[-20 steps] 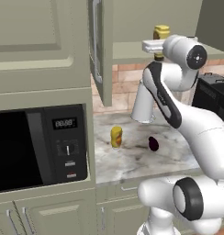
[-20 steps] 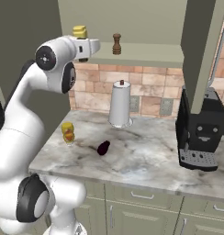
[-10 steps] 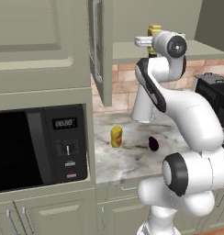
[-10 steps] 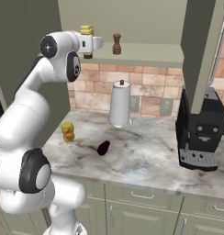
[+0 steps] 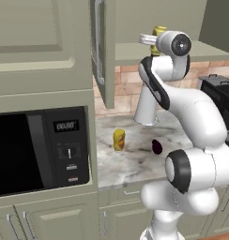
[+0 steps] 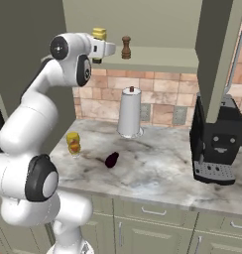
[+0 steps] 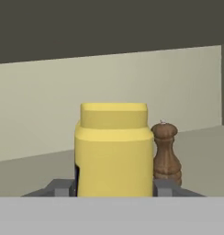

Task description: There are various items on the counter. Only move the condiments/shakers into the cabinet.

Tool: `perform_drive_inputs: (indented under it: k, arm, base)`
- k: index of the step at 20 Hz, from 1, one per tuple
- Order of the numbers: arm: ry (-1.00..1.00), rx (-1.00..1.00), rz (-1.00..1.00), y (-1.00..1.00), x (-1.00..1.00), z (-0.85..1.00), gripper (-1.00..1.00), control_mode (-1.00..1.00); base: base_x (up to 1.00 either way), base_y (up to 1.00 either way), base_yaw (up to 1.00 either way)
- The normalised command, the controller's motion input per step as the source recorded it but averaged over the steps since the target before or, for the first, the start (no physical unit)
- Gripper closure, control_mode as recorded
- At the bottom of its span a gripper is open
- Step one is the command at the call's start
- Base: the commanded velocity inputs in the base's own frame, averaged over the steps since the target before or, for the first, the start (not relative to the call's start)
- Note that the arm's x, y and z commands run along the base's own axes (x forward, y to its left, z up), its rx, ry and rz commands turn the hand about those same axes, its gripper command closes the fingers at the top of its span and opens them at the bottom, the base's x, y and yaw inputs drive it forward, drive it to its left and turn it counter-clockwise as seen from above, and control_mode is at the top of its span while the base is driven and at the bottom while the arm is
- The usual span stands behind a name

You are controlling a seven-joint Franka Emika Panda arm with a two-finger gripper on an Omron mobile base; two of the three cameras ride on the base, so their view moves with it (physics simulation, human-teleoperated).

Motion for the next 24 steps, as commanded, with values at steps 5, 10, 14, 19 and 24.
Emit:
perform_drive_inputs:
  k: [5, 10, 14, 19, 24]
  arm:
    - [-0.01, -0.01, 0.0, 0.0, 0.23, -0.04, 1.0, -1.0]
    - [-0.11, -0.08, 0.0, 0.0, 0.31, -0.2, 1.0, -1.0]
    - [-0.04, -0.05, 0.0, 0.0, 0.18, -0.42, 1.0, -1.0]
    - [0.0, 0.0, 0.0, 0.0, 0.25, -0.16, 1.0, -1.0]
    - [0.0, 0.0, 0.0, 0.0, 0.47, -0.07, 1.0, -1.0]
  base:
    - [0.0, 0.0, 0.0]
    - [0.0, 0.0, 0.0]
    - [0.0, 0.0, 0.0]
    - [0.0, 0.0, 0.0]
    - [0.0, 0.0, 0.0]
